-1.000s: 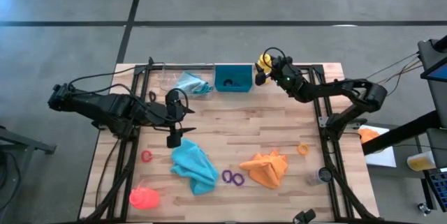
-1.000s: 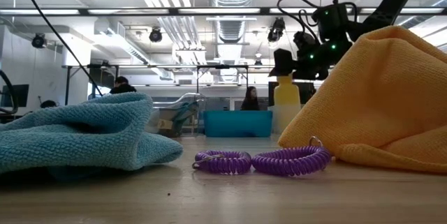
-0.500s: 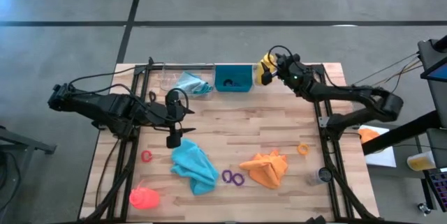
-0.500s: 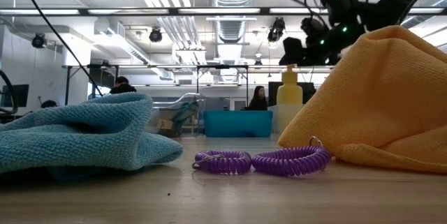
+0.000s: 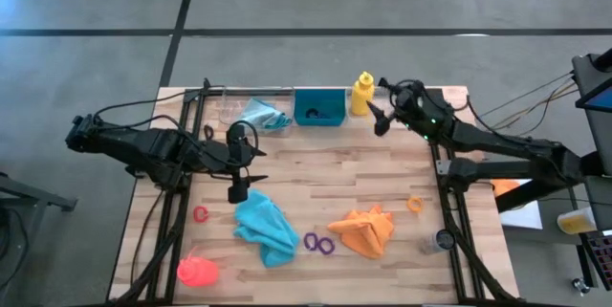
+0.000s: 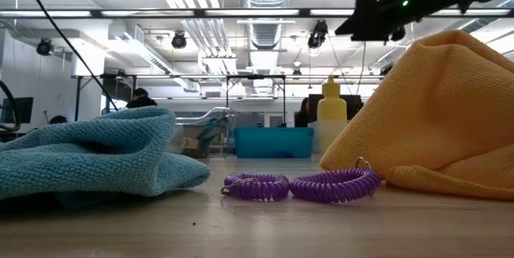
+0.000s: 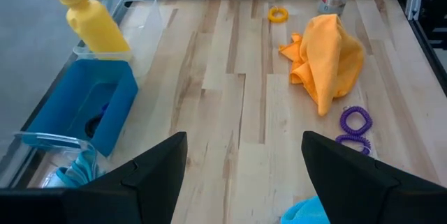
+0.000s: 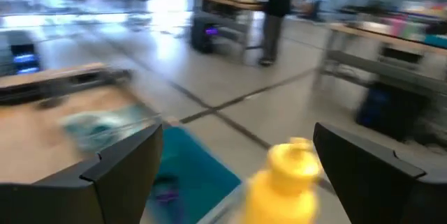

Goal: Pick & Place Sports Items
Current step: Put the orange towel into the transparent bin

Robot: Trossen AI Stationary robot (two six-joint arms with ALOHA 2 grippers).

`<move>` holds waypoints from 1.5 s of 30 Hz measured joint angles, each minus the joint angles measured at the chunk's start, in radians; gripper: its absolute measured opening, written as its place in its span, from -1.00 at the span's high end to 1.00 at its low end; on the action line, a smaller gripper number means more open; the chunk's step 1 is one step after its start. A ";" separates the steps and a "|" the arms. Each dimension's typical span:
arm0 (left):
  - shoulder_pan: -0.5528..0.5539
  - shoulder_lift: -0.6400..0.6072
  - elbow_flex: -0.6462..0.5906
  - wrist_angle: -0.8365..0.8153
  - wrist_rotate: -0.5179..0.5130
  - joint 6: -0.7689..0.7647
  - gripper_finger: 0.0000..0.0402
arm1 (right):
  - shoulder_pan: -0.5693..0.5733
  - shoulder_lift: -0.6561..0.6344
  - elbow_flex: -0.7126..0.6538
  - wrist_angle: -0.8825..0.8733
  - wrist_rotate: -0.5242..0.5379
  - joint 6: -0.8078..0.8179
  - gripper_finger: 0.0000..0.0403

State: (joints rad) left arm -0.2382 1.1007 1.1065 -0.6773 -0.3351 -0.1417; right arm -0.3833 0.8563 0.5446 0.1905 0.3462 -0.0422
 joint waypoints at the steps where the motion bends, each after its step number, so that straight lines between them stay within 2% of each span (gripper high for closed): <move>1: 0.000 0.000 0.000 0.000 0.000 -0.003 -0.42 | 0.024 -0.022 0.000 -0.022 -0.043 0.000 -0.84; 6: 0.000 0.000 -0.001 0.000 0.000 -0.016 -0.42 | 0.166 -0.102 0.000 -0.045 -0.397 -0.041 -0.84; 9: 0.000 0.001 -0.001 0.000 0.001 -0.017 -0.42 | 0.267 -0.120 0.000 -0.053 -0.475 -0.071 -0.84; 16: 0.000 0.001 -0.022 0.028 0.000 -0.040 -0.42 | 0.506 -0.094 0.048 -0.209 -0.445 0.020 -0.84; 21: 0.000 0.000 -0.072 0.106 0.000 -0.043 -0.42 | 0.710 0.006 0.157 -0.424 -0.289 0.143 -0.84; 27: 0.000 0.002 -0.122 0.207 0.000 -0.043 -0.42 | 0.899 0.202 0.337 -0.730 -0.100 0.365 -0.84; 33: 0.000 0.003 -0.168 0.305 0.002 -0.043 -0.42 | 0.983 0.415 0.522 -0.972 -0.084 0.586 -0.84; 36: -0.002 0.003 -0.191 0.325 0.009 -0.053 -0.42 | 1.003 0.510 0.604 -1.038 -0.084 0.624 -0.80; 39: -0.002 0.003 -0.214 0.354 0.016 -0.086 -0.42 | 1.008 0.591 0.670 -1.084 -0.084 0.641 -0.65; 45: -0.002 0.002 -0.214 0.388 0.035 -0.102 -0.42 | 1.007 0.712 0.750 -1.193 -0.057 0.663 -0.21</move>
State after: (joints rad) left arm -0.2405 1.1023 0.8923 -0.2893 -0.2997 -0.2440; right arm 0.6239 1.5686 1.2943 -1.0027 0.2887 0.6213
